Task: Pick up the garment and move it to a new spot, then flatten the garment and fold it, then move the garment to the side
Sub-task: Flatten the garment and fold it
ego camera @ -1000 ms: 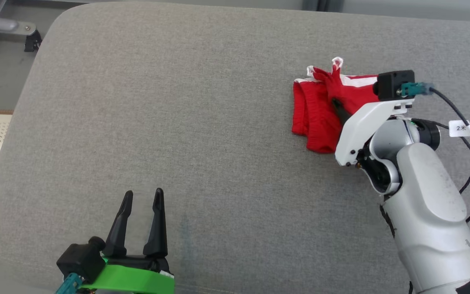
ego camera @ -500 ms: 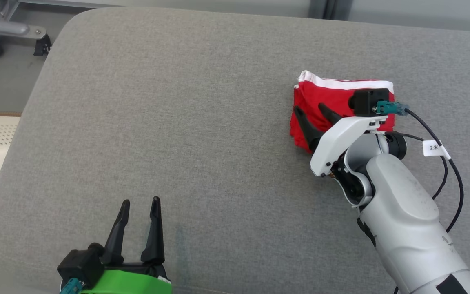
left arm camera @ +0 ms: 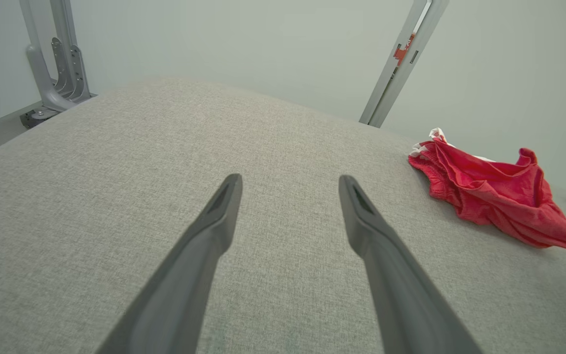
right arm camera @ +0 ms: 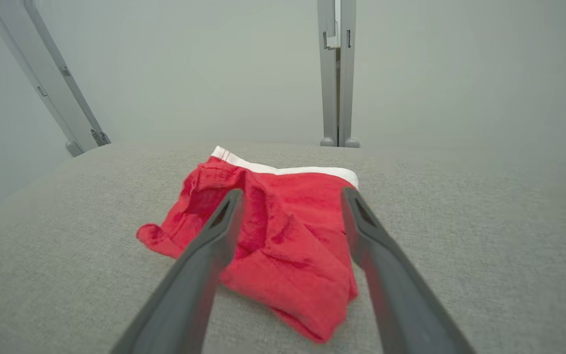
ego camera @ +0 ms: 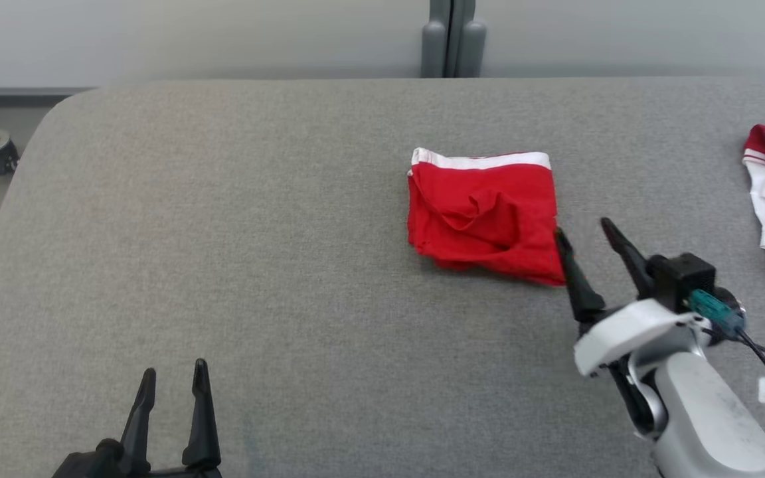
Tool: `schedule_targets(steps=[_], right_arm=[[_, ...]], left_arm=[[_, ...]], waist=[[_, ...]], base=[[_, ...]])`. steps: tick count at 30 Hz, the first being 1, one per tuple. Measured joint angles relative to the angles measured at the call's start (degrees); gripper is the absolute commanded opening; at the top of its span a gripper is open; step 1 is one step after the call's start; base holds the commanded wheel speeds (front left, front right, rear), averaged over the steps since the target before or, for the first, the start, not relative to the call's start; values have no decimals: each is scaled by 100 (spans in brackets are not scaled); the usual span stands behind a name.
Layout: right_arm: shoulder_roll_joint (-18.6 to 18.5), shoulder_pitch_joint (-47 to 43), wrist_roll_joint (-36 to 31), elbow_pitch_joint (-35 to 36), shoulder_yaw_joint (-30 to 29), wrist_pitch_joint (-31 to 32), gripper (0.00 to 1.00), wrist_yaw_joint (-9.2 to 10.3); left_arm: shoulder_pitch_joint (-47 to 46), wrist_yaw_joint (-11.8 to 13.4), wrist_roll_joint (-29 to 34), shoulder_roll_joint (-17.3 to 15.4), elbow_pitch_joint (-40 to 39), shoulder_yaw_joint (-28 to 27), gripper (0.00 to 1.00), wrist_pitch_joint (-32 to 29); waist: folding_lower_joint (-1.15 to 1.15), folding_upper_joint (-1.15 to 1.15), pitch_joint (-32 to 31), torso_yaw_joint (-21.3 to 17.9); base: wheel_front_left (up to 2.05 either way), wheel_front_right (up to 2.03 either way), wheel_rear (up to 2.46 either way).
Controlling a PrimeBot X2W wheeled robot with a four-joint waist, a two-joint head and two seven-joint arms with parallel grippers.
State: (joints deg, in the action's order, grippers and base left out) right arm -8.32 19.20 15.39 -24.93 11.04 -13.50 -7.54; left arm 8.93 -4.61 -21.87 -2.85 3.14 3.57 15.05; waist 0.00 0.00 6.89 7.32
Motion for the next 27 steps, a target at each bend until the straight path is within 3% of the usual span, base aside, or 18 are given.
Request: schedule_targets(steps=[8,18,19,21,22,27], right_arm=[[-87,-1088,-661,558,-928,-151,100,1],[-35,-1550,-844,727,-1200,-154,100,1],[-43,-1495,-836,713,-1168,-154,92,1],[-80,-1255,-842,609,-1083,-155,14,1],[-119,-1053,-847,513,-1036,-155,0,1],[-281,133,-979,-111,-698,24,0,1]], left_arm=[[307,-18,76,0,-54,-213,100,-1],[358,-33,76,0,-68,-296,100,-1],[353,-34,76,0,-73,-285,100,-1],[293,-42,77,0,-67,-222,100,-1],[213,-53,82,0,-53,-168,100,-1],[-136,-109,53,1,25,19,100,-1]], waist=[[0,0,-411,-393],[0,0,-506,-521],[0,0,-472,-511],[0,0,-388,-486],[0,0,-335,-464],[0,0,-57,-259]], base=[[0,0,0],[0,0,0],[0,0,0],[0,0,0],[0,0,0],[0,0,0]])
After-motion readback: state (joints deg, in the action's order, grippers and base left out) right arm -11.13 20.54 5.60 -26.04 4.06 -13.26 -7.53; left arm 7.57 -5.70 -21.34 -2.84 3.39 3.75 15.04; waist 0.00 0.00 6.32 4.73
